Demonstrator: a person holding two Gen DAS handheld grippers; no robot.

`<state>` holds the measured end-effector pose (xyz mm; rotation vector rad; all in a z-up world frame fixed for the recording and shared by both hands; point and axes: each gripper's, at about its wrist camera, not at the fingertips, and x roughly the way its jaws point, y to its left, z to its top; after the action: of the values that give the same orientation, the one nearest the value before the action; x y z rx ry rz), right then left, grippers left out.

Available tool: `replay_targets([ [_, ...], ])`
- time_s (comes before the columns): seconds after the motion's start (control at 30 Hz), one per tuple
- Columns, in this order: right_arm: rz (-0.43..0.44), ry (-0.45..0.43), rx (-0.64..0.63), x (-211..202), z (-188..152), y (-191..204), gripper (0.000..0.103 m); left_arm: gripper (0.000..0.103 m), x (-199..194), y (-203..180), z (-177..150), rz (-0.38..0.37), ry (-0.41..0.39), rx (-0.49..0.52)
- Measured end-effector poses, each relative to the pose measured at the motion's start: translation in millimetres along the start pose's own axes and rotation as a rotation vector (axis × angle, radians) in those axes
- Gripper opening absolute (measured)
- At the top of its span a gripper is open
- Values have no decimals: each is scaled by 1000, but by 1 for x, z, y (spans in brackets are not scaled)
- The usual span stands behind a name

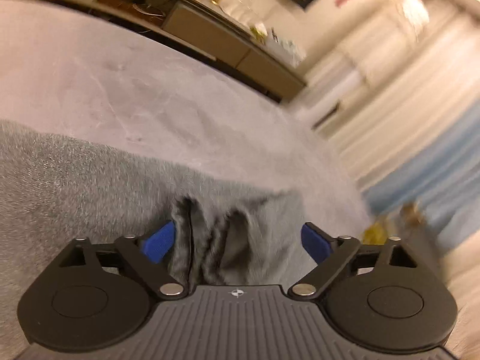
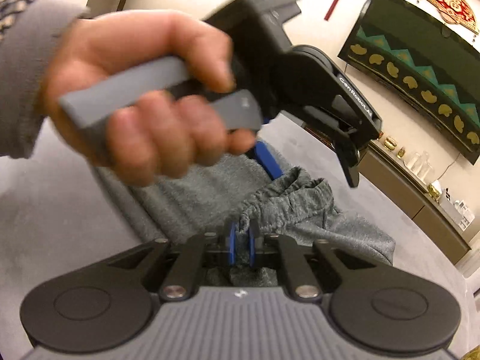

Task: Fold clothes

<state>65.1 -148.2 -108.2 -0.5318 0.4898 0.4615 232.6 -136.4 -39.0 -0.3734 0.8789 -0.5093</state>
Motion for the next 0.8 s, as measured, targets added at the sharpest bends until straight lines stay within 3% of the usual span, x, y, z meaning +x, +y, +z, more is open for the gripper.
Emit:
replay_targets([
  [0.03, 1, 0, 3, 0, -1, 0, 9, 92, 4, -9, -2, 41, 12, 52],
  [0.1, -1, -3, -2, 2, -1, 1, 10, 80, 15, -26, -7, 115, 35, 157],
  [0.13, -2, -6, -1, 3, -2, 2, 11, 41, 21, -33, -10, 152, 49, 203],
  [0.17, 2, -11, 9, 2, -3, 0, 13, 25, 25, -37, -10, 166, 57, 226],
  [0.2, 9, -18, 28, 0, -4, -4, 15, 19, 26, -38, -8, 159, 60, 229],
  [0.23, 17, -30, 59, -4, -6, -11, 23, 16, 23, -37, -4, 115, 50, 202],
  [0.27, 25, -43, 90, -8, -7, -18, 41, 16, 15, -28, 3, 19, 20, 128],
  [0.33, 30, -88, 192, -22, -13, -39, 59, 16, 7, 1, 14, -122, -13, -30],
  [0.43, 77, -91, 412, -33, -30, -76, 58, 15, 19, 57, 17, -199, 21, -247],
  [0.53, 101, 24, 559, -20, -47, -101, 52, 16, 24, 80, 7, -199, 39, -313],
  [0.63, 109, 169, 580, 6, -53, -116, 45, 24, 14, 73, 4, -151, 28, -283],
  [0.73, 123, 120, 585, 1, -48, -122, 43, 47, -6, 54, 3, -37, -3, -182],
  [0.8, 133, 87, 588, -3, -45, -126, 44, 52, -22, 41, -5, -5, -21, -118],
])
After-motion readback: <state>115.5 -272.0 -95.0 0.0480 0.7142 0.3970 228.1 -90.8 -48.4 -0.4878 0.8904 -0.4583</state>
